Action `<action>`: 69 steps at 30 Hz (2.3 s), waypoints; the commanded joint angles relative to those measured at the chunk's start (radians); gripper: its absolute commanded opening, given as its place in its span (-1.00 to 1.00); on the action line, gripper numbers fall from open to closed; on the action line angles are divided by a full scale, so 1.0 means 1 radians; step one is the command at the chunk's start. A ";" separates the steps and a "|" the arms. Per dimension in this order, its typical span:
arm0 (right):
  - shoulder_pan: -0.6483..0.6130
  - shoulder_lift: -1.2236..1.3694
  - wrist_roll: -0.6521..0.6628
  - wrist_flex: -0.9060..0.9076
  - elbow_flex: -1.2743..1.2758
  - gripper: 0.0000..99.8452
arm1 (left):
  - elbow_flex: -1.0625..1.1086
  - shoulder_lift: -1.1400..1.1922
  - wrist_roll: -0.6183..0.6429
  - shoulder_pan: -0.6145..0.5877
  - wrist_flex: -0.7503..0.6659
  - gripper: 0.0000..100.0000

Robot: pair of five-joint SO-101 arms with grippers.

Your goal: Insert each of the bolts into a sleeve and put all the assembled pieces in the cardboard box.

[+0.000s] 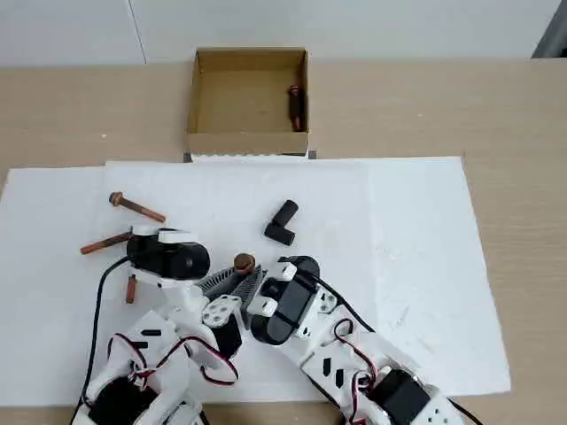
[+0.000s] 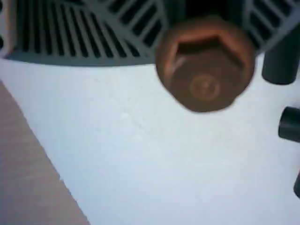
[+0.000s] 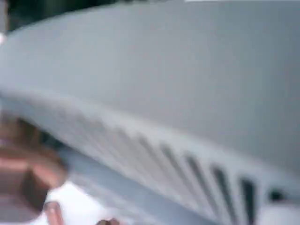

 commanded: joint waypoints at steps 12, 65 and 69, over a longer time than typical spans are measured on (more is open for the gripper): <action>-0.010 -0.005 0.003 -0.028 -0.008 -1.00 | -0.001 -0.003 -0.057 -0.063 -0.017 -0.58; 0.450 0.510 -0.209 0.045 -0.410 -1.00 | 0.280 -0.008 -0.526 -0.594 -0.023 -0.99; 0.452 0.734 -0.203 -0.088 -0.539 -1.00 | 0.280 -0.008 -0.528 -0.588 -0.023 -0.99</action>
